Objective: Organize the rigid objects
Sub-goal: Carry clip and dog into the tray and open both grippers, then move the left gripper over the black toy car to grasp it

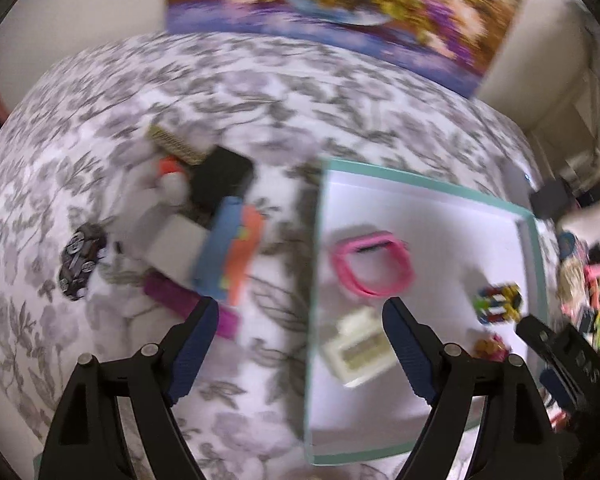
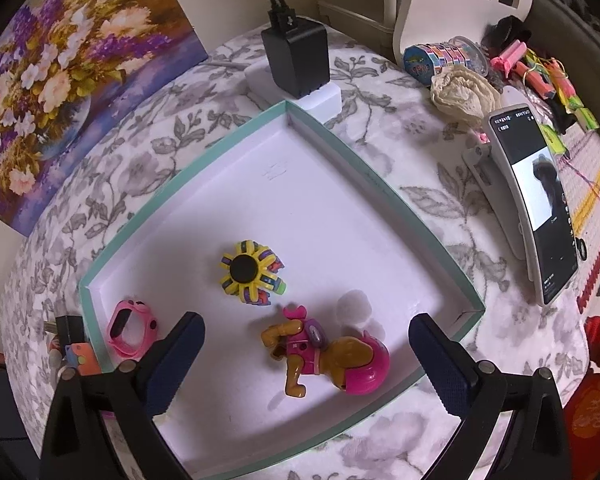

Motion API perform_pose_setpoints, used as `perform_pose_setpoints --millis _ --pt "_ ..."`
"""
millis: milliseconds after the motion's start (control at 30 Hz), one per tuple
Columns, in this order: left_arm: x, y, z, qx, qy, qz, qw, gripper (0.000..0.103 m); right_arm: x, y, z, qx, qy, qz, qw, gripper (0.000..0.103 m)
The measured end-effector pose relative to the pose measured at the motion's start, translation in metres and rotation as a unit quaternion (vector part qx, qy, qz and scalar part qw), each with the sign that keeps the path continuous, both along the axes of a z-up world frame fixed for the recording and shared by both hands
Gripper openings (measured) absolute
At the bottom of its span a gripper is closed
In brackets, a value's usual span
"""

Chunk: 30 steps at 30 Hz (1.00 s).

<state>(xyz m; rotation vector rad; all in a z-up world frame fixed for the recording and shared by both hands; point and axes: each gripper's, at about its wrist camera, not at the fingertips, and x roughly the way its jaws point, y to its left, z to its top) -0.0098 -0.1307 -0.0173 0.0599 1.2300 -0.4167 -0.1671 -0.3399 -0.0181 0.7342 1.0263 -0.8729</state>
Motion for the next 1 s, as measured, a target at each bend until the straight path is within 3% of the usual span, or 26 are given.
perform_pose_setpoints --millis 200,433,600,800,1000 --pt "0.029 0.047 0.000 0.025 0.010 0.079 0.9965 0.084 0.013 0.017 0.003 -0.015 0.008 0.031 0.999 0.103" --pt "0.053 0.105 0.004 0.012 0.017 0.164 0.9862 0.084 0.034 0.046 0.010 -0.026 -0.007 0.071 0.997 0.103" --pt "0.064 0.142 0.013 0.001 -0.002 0.217 0.9761 0.085 0.051 0.073 0.015 -0.032 -0.021 0.103 0.994 0.103" --pt "0.068 0.173 0.020 -0.023 -0.015 0.250 0.9680 0.085 0.076 0.115 0.016 -0.037 -0.032 0.170 0.984 0.103" --pt "0.073 0.189 0.021 -0.031 -0.023 0.261 0.9644 0.085 0.094 0.143 0.013 -0.036 -0.035 0.202 0.978 0.103"
